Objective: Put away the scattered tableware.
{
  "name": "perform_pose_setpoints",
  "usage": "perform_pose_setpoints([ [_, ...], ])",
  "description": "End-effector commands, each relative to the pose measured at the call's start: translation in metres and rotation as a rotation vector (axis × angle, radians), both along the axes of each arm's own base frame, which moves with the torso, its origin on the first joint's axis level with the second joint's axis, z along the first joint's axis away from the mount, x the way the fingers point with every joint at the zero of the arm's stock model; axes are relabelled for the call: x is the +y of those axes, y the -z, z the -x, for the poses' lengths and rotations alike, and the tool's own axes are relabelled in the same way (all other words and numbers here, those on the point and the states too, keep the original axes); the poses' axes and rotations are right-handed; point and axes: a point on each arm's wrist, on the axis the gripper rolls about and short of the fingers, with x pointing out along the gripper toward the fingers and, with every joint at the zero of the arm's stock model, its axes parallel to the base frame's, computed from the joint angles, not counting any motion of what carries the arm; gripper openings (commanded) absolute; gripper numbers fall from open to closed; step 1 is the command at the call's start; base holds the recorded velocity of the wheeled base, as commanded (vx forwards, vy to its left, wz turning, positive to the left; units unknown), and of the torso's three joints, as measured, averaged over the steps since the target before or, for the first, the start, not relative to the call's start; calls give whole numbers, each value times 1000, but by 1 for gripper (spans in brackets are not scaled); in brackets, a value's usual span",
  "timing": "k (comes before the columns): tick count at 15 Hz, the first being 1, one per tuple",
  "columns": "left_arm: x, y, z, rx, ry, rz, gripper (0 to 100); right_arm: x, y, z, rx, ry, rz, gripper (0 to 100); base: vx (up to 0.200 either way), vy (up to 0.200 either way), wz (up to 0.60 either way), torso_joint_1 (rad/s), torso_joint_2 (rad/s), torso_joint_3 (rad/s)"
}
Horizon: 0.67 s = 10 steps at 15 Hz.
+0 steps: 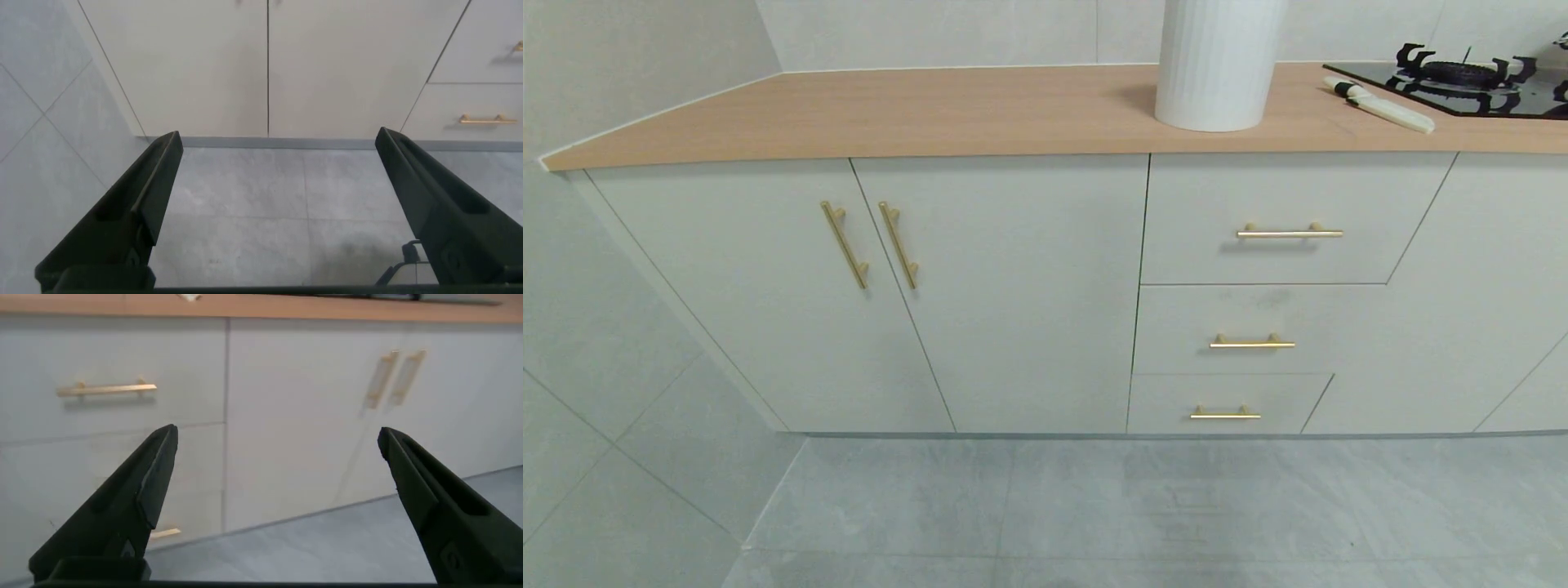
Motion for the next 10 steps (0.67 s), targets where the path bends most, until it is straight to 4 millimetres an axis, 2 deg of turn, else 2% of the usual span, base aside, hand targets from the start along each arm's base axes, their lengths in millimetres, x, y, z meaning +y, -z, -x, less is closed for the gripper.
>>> perform_pose_setpoints([
  [1, 0, 0, 0, 0, -2, 0, 100, -2, 30, 65, -101, 19, 26, 100, 0, 0, 0, 0, 0, 0],
  [4, 0, 0, 0, 0, -1, 0, 100, -1, 57, 85, -76, 44, 25, 100, 0, 0, 0, 0, 0, 0],
  [5, 0, 0, 0, 0, -1, 0, 100, -1, 66, 86, -69, 45, 24, 100, 0, 0, 0, 0, 0, 0],
  [6, 0, 0, 0, 0, -1, 0, 100, -1, 67, 86, -66, 46, 24, 100, 0, 0, 0, 0, 0, 0],
  [8, 0, 0, 0, 0, -1, 0, 100, 0, 101, 64, 30, 1, -62, 100, 0, 0, 0, 0, 0, 0],
  [10, 0, 0, 0, 0, -1, 0, 100, 2, 126, 49, 71, -92, -89, 100, 0, 0, 0, 0, 0, 0],
])
